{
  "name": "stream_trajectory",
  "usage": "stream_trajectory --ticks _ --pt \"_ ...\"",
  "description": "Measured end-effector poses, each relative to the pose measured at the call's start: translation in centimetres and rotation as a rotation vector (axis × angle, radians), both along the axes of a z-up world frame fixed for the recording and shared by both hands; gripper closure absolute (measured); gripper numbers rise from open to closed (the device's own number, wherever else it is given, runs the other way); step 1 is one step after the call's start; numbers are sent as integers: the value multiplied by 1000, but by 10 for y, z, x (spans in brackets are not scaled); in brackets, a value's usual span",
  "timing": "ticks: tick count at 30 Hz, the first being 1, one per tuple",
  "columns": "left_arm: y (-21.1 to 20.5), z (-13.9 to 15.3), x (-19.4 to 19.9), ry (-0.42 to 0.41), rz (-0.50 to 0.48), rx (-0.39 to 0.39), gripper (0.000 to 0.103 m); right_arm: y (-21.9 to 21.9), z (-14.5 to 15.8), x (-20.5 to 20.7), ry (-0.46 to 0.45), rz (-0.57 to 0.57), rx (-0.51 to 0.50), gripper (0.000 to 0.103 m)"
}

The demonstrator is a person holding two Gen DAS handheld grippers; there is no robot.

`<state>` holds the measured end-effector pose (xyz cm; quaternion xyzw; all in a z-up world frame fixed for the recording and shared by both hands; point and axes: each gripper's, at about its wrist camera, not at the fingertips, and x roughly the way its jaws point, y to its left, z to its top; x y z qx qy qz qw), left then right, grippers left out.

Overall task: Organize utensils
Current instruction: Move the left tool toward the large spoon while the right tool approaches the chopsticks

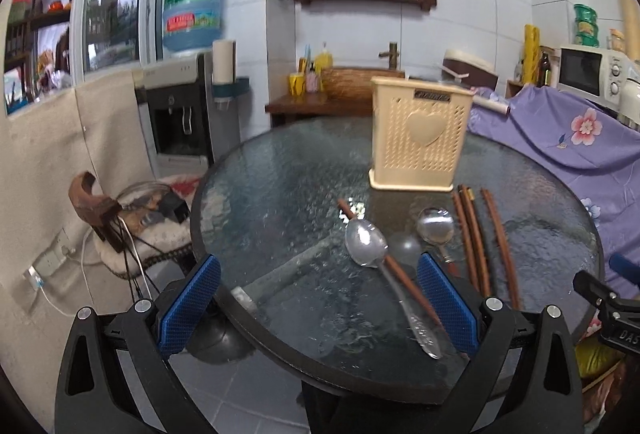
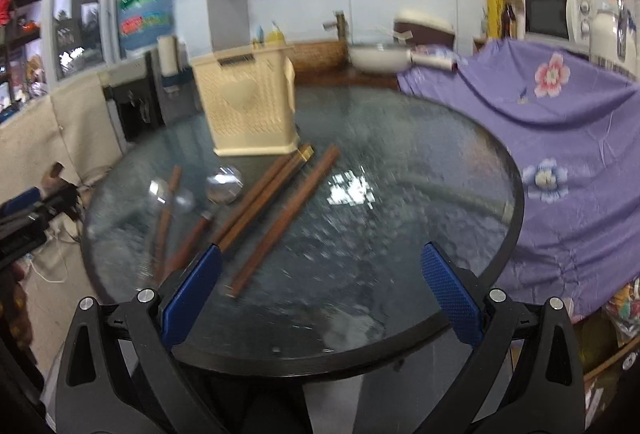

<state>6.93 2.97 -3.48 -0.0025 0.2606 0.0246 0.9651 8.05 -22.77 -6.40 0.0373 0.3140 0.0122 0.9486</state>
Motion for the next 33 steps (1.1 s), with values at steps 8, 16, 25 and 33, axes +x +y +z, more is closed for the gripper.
stream_trajectory --ticks 8,16,25,33 --pt "2 -22 36 131 -53 24 7 2 -2 52 85 58 -10 5" --pt "3 -25 63 160 -58 37 14 4 -1 125 195 74 -27 37" --pt "1 -27 74 171 -59 40 14 9 -12 161 259 78 -38 42" --pt "-1 -30 78 191 -60 52 14 -15 -11 160 283 70 -13 43"
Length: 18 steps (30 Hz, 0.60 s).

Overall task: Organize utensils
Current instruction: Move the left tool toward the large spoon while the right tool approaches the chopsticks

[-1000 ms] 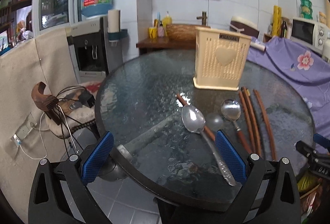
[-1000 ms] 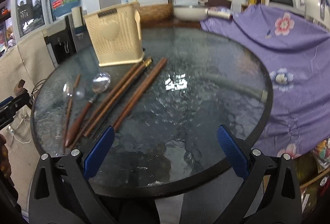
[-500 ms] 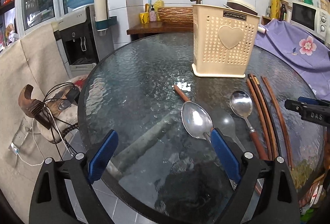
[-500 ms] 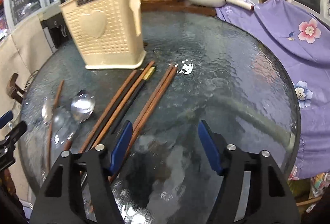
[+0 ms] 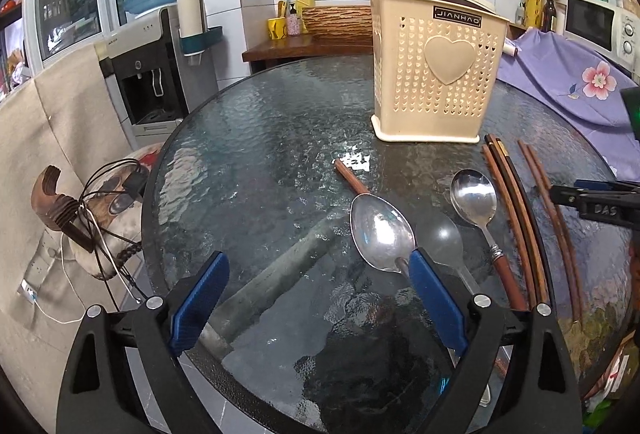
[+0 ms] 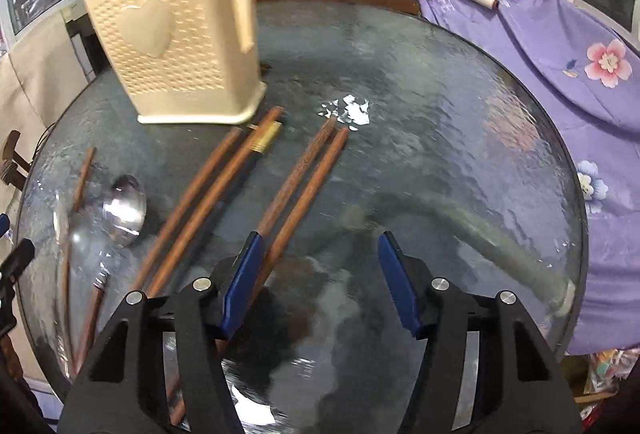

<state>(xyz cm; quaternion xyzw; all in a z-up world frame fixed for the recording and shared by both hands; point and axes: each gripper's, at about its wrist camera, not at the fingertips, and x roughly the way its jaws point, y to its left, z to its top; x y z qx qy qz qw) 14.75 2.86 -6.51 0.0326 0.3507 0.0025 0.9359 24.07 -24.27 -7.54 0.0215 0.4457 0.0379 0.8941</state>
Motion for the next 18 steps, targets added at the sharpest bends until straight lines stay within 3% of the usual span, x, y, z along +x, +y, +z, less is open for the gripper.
stream_trajectory --ticks 2,6,7,13,18 --pt "1 0 1 3 3 -3 14 -9 1 0 14 -9 49 43" --pt "-1 0 3 4 3 -5 14 -9 1 5 11 -21 -28 44" --pt "-2 -1 3 4 -1 -2 14 -9 -2 8 27 -18 -18 50" --pt "-2 -3 2 15 3 -2 14 0 3 14 19 -5 17 54" --pt "-1 -3 1 14 11 2 14 22 3 18 3 27 -69 54"
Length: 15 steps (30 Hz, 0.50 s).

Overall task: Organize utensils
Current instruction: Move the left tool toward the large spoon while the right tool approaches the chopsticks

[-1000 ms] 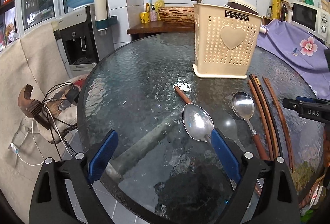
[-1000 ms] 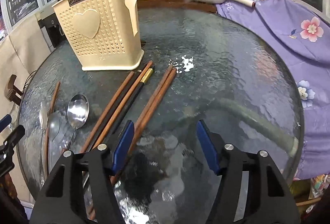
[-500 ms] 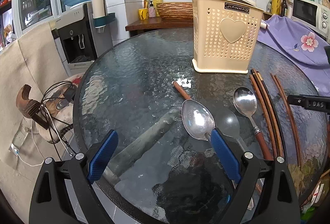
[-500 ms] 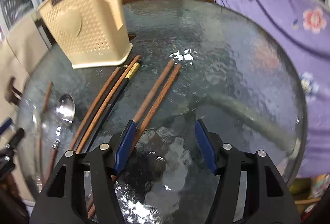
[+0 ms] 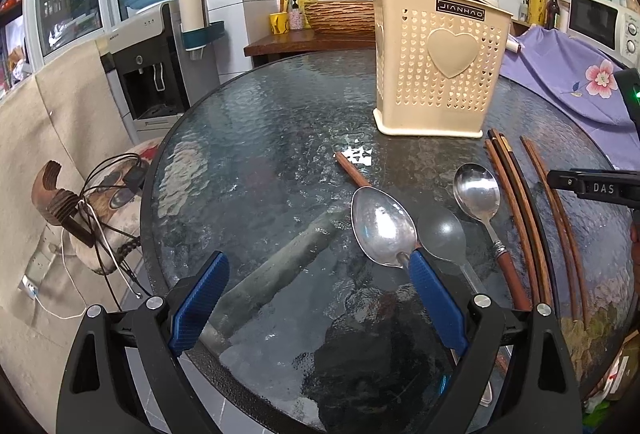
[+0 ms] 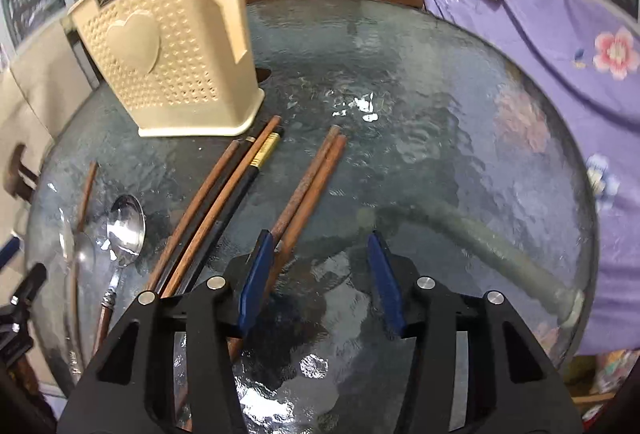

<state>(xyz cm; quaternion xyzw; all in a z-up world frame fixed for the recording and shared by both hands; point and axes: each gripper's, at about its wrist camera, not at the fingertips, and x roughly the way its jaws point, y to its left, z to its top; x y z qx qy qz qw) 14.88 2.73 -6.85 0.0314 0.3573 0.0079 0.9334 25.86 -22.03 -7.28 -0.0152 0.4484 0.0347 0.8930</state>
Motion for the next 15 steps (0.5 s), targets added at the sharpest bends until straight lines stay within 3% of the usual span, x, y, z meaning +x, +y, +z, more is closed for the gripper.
stream_trajectory --ticks 9,15 --pt "-3 0 -3 -1 -15 -1 14 -4 -7 5 37 26 7 54" --pt "1 -1 1 20 -3 -12 14 -1 -11 15 55 57 -5 63"
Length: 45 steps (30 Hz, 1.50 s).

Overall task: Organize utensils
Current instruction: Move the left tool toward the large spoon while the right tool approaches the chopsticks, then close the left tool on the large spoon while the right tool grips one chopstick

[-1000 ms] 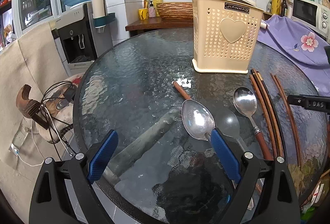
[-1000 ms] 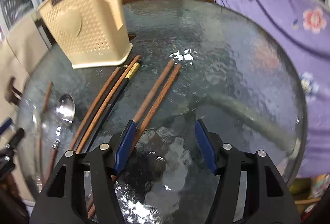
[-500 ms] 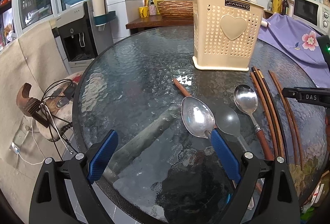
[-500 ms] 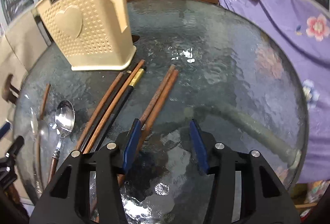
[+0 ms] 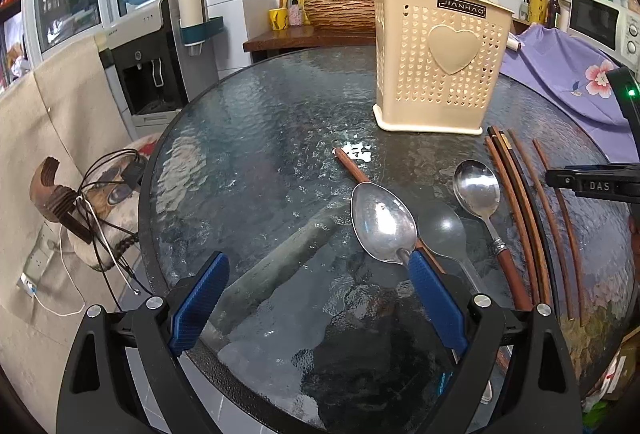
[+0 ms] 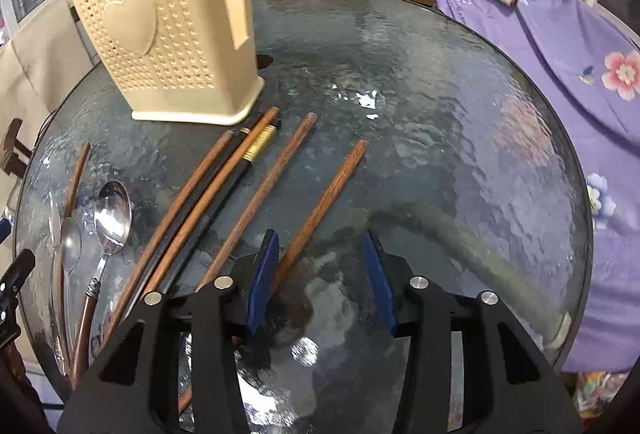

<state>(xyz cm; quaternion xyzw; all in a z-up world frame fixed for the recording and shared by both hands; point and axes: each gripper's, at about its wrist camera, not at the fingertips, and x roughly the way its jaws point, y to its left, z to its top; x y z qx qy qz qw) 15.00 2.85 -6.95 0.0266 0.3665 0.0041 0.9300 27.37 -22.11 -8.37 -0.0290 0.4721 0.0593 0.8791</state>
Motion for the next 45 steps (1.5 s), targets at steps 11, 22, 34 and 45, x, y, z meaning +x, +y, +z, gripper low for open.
stream_trajectory --ticks 11,22,34,45 --pt "-19 3 18 53 0 -46 32 13 4 27 -14 43 10 88" --pt "-23 2 47 108 115 -151 34 15 5 32 -20 97 15 89" --pt "-29 -7 56 168 202 -161 53 20 3 23 -32 156 -2 89" --pt "-28 -5 61 167 194 -182 66 2 6 35 -16 125 91 94"
